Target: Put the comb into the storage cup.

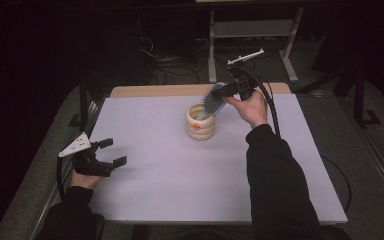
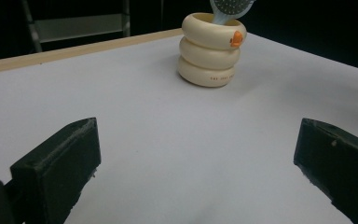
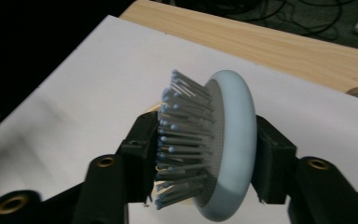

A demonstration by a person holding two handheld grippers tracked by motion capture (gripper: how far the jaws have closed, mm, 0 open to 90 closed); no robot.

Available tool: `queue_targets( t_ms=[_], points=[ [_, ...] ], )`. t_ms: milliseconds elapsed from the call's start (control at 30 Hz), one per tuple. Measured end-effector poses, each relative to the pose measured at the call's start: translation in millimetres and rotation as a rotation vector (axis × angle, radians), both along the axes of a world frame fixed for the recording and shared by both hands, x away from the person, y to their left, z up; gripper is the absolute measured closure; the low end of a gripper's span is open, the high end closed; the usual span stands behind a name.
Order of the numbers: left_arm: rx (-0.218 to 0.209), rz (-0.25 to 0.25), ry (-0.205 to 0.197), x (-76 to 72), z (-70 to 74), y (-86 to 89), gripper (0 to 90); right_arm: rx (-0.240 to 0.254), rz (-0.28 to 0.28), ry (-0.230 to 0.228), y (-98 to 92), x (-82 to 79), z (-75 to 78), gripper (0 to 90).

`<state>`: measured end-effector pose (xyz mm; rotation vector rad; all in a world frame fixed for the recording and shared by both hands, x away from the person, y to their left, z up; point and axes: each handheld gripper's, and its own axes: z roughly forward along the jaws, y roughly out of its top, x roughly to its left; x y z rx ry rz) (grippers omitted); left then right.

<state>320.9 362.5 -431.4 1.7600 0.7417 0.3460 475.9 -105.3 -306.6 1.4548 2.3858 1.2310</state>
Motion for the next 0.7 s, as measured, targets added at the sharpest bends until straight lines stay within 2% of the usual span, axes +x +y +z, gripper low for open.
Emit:
queue_targets(
  t_ms=[300,467,533,633,700],
  points=[
    [-0.002,-0.004,0.009,0.9,-0.6,-0.4,0.0,0.03,-0.017,-0.032,-9.2,-2.2,1.1,17.1],
    [0.004,-0.006,0.02,1.5,-0.6,-0.7,0.0,0.041,-0.03,-0.033,-15.9,-3.7,2.2,12.6],
    [0.005,-0.011,0.027,1.8,-0.8,-0.9,0.0,0.021,-0.036,-0.029,-17.6,-3.9,1.8,11.7],
    [0.002,-0.014,0.031,1.9,-0.8,-1.1,0.0,0.009,-0.034,-0.039,-20.7,-5.3,0.2,0.4],
    [0.001,-0.014,0.029,1.6,-0.6,-1.2,0.0,-0.004,-0.028,-0.052,-23.5,-7.3,-0.7,0.0]
  ],
)
